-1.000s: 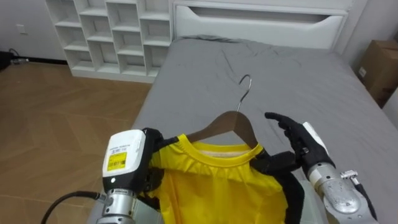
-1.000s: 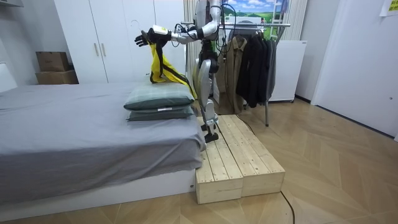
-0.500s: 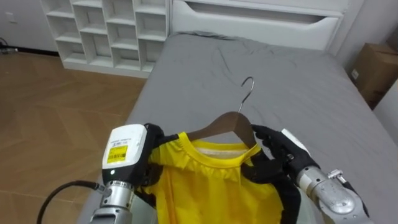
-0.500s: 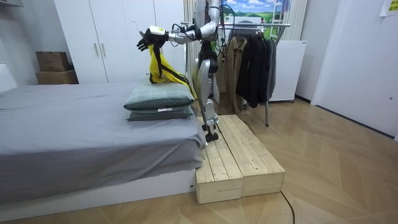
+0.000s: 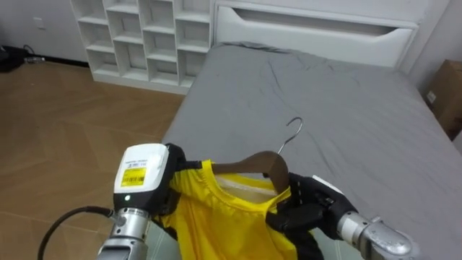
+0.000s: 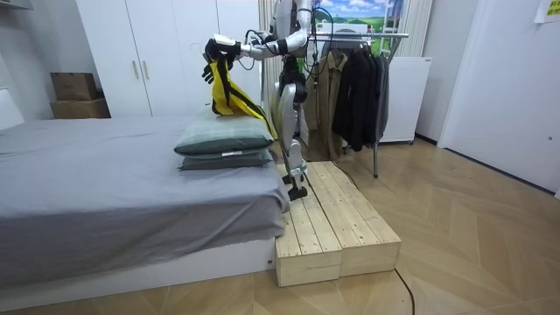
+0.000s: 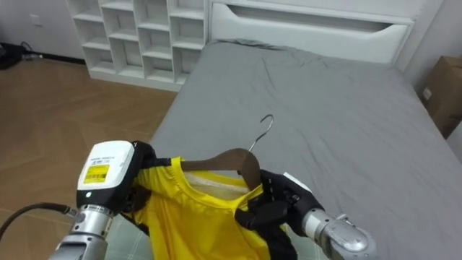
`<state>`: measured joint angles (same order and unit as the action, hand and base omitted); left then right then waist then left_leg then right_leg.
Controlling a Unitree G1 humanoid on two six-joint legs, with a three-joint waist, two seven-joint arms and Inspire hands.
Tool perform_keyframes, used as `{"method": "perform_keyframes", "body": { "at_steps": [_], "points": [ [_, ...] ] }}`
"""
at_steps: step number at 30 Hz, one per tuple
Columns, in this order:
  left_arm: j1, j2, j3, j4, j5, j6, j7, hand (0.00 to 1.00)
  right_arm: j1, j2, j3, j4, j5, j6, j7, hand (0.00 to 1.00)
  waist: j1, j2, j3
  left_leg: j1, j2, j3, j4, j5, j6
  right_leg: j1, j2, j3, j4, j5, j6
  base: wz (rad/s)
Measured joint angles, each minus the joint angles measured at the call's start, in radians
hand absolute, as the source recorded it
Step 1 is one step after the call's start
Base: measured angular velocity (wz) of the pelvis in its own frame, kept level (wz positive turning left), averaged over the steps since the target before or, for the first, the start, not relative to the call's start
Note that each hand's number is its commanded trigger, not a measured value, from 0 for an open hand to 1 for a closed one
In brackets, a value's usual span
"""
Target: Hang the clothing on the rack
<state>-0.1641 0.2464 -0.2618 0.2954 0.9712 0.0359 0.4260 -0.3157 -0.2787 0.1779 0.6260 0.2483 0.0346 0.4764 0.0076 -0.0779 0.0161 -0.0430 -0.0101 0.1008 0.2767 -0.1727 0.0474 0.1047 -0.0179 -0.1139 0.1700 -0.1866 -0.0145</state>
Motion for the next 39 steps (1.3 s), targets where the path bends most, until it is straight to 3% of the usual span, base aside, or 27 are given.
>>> {"method": "perform_keyframes", "body": {
  "at_steps": [1, 27, 29, 32, 33, 34, 35, 39],
  "points": [
    [0.000, 0.000, 0.002, 0.000, 0.005, 0.000, 0.000, 1.00, 0.000, 0.000, 0.002, 0.004, 0.001, 0.000, 0.005, 1.00, 0.000, 0.000, -0.0001, 0.000, 0.000, 0.000, 0.000, 0.000, 0.000, 0.000, 0.000, 0.000, 0.000, 0.000, 0.000, 0.00],
    [-0.005, -0.007, -0.018, 0.000, 0.004, -0.012, 0.025, 1.00, -0.001, -0.001, 0.038, 0.067, 0.030, 0.000, 0.028, 1.00, -0.005, 0.000, 0.0002, -0.014, -0.002, -0.022, 0.016, 0.000, 0.000, -0.003, 0.000, -0.021, -0.001, 0.000, 0.000, 0.02],
    [-0.005, -0.008, -0.018, 0.000, 0.004, -0.012, 0.025, 0.75, -0.001, -0.001, 0.037, 0.068, 0.030, 0.000, 0.028, 1.00, -0.006, 0.000, 0.0003, -0.013, -0.002, -0.022, 0.016, 0.000, 0.000, -0.003, 0.000, -0.020, -0.001, 0.001, -0.001, 0.00],
    [-0.005, -0.009, -0.018, 0.000, 0.004, -0.016, 0.025, 0.69, -0.001, -0.001, 0.037, 0.068, 0.027, 0.000, 0.026, 1.00, -0.006, 0.001, 0.0005, -0.013, -0.002, -0.022, 0.017, 0.000, 0.000, -0.002, 0.000, -0.021, -0.001, 0.001, -0.001, 0.00],
    [-0.005, -0.009, -0.018, 0.000, 0.003, -0.016, 0.025, 0.63, -0.001, -0.002, 0.037, 0.068, 0.026, 0.000, 0.025, 1.00, -0.006, 0.001, 0.0005, -0.014, -0.002, -0.022, 0.017, 0.000, 0.000, -0.002, 0.000, -0.021, -0.001, 0.001, -0.001, 0.00],
    [-0.004, -0.010, -0.019, 0.000, 0.000, -0.017, 0.025, 0.26, -0.001, -0.003, 0.037, 0.068, 0.021, 0.000, 0.025, 1.00, -0.006, 0.002, 0.0007, -0.014, -0.002, -0.022, 0.017, 0.000, 0.000, -0.002, 0.000, -0.025, -0.001, 0.001, -0.001, 0.00],
    [-0.004, -0.011, -0.019, 0.000, -0.001, -0.019, 0.025, 0.00, -0.001, -0.003, 0.037, 0.069, 0.021, 0.000, 0.025, 1.00, -0.006, 0.002, 0.0007, -0.014, -0.002, -0.022, 0.017, 0.000, 0.000, -0.001, 0.000, -0.026, -0.001, 0.001, -0.001, 0.00],
    [-0.005, -0.019, -0.019, 0.000, -0.084, -0.031, 0.036, 0.00, -0.001, -0.007, 0.037, 0.073, 0.016, 0.000, 0.024, 1.00, -0.006, 0.004, 0.0011, -0.014, -0.002, -0.023, 0.016, 0.000, 0.000, -0.001, 0.000, -0.026, -0.001, 0.001, -0.001, 0.00]
  ]
}}
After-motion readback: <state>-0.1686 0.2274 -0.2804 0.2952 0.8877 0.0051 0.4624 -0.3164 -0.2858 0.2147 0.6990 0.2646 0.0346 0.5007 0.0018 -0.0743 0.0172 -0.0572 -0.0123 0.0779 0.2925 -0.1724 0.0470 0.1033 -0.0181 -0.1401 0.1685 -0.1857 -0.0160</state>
